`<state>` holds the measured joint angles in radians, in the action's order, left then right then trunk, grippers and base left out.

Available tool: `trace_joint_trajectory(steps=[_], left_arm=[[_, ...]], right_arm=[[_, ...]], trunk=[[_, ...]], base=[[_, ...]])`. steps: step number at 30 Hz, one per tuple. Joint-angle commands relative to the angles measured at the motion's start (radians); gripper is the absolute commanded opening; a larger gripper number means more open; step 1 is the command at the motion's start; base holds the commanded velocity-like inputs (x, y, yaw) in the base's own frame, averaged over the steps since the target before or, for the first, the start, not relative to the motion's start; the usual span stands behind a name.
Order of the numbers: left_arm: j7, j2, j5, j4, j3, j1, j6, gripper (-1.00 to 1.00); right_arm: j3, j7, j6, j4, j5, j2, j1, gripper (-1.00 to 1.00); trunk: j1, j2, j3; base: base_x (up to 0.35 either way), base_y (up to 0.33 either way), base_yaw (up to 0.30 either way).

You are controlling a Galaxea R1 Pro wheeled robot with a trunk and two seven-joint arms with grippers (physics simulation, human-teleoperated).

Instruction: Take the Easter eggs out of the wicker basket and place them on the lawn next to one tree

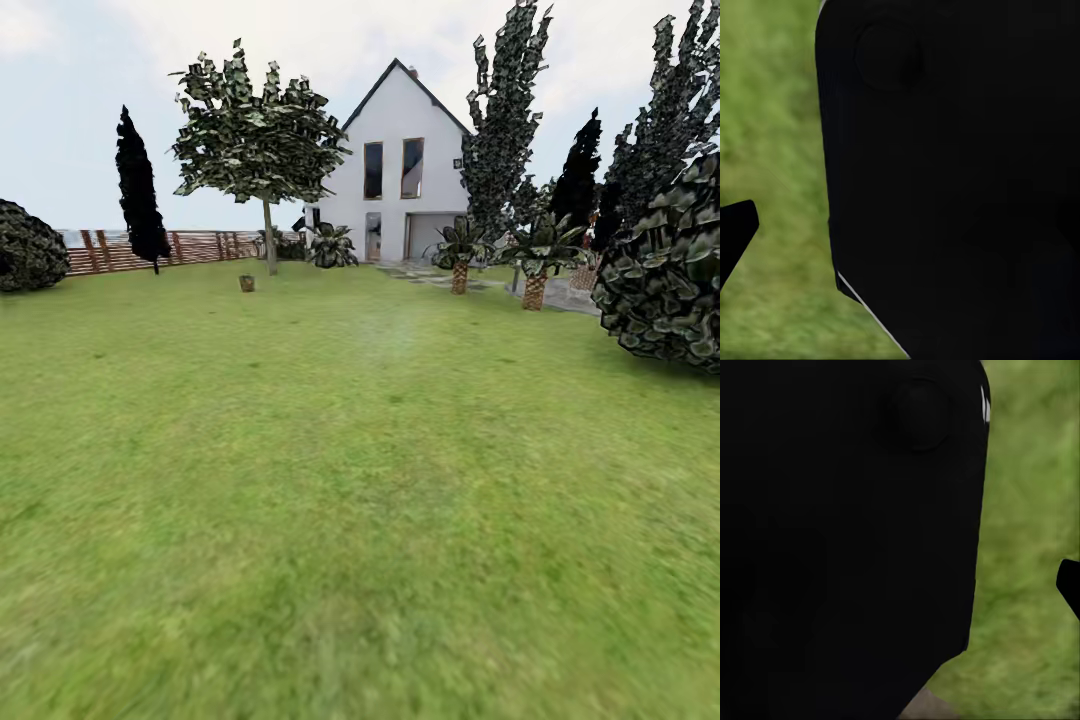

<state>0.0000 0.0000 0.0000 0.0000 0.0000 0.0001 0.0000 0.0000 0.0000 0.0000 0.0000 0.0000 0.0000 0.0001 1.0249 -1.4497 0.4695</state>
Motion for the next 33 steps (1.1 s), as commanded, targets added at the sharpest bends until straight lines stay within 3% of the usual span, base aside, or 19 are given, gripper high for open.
trace_joint_trajectory(steps=[1, 8, 23, 33], left_arm=[[0.001, 0.006, 0.000, -0.003, -0.002, 0.006, 0.000, 1.00], [-0.001, 0.045, -0.006, -0.001, -0.005, 0.012, 0.001, 1.00], [-0.002, 0.047, -0.003, -0.003, -0.001, 0.012, 0.002, 1.00], [-0.002, 0.048, -0.003, -0.002, 0.000, 0.012, 0.002, 1.00]], right_arm=[[0.006, 0.004, -0.002, 0.001, 0.003, -0.006, -0.006, 1.00], [0.001, 0.001, 0.003, 0.003, 0.000, -0.040, -0.046, 1.00], [0.002, -0.004, 0.004, 0.003, 0.003, -0.038, -0.051, 1.00], [0.000, -0.004, 0.003, 0.003, 0.001, -0.040, -0.051, 1.00]], trunk=[[0.000, 0.000, 0.000], [0.000, 0.000, 0.000], [0.000, 0.000, 0.000], [0.000, 0.000, 0.000]], base=[[0.000, 0.000, 0.000], [0.000, 0.000, 0.033], [0.276, 0.000, 0.277], [0.337, 0.000, 0.030]])
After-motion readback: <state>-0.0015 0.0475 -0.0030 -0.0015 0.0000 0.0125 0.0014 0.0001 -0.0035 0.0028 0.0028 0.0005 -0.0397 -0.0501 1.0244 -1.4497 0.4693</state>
